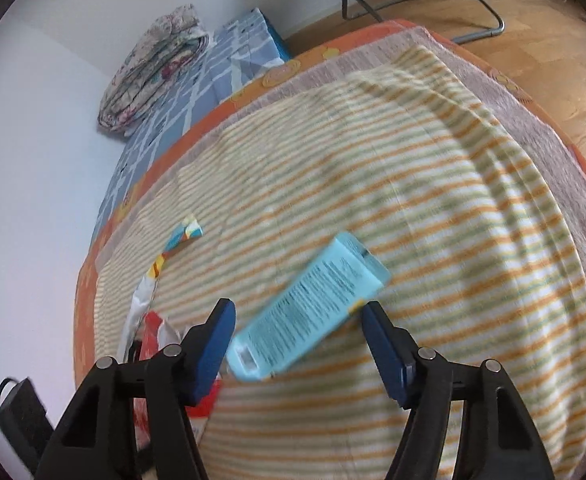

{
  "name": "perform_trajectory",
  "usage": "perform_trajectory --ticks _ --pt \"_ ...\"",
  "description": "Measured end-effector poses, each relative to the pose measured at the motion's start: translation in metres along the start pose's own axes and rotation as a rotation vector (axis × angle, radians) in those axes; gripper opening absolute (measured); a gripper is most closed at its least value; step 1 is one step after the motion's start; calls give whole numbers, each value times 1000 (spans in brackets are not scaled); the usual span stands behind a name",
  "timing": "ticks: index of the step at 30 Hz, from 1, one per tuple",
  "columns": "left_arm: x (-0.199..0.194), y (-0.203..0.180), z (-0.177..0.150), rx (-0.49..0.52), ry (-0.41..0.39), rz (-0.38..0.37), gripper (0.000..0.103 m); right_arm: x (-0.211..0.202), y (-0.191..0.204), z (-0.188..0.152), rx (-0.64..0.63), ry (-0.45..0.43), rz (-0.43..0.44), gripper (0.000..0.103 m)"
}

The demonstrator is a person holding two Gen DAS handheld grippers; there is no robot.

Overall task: Collect trash
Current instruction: 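Grasp the red medicine box with the left tool while the right tool grasps the blue tube, then carry the red box and blue tube over the blue basket and release both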

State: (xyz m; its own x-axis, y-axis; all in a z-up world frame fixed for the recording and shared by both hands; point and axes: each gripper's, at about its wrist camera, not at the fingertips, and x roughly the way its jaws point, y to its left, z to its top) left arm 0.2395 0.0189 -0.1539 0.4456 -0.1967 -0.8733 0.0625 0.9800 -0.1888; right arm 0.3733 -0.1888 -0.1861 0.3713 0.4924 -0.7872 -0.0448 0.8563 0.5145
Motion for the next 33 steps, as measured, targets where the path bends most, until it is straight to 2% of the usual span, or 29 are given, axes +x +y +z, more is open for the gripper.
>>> perform_trajectory --ticks 5,7,9,12,15,18,22,27,33 --pt "7 -9 1 -6 -8 7 87 10 17 6 -61 -71 -85 69" --pt "9 -10 1 -1 -11 19 87 14 25 8 -96 -90 -125 66" --pt "11 -13 1 12 -15 35 89 16 31 7 -147 -114 -195 54" --pt "13 -16 -2 26 -20 60 90 18 36 6 -197 -137 -240 41" --pt "16 -22 -5 54 -23 92 90 14 35 8 -200 -137 -211 19" --pt "19 -29 -7 109 -21 139 90 9 33 10 -182 -124 -150 9" --pt "16 -31 -11 139 -42 152 88 -2 42 8 -207 -123 -109 3" --pt "6 -31 -17 156 -62 161 85 -12 57 1 -268 -132 -104 2" --pt "-25 -24 -26 141 -99 154 84 -37 66 -8 -321 -153 -106 2"
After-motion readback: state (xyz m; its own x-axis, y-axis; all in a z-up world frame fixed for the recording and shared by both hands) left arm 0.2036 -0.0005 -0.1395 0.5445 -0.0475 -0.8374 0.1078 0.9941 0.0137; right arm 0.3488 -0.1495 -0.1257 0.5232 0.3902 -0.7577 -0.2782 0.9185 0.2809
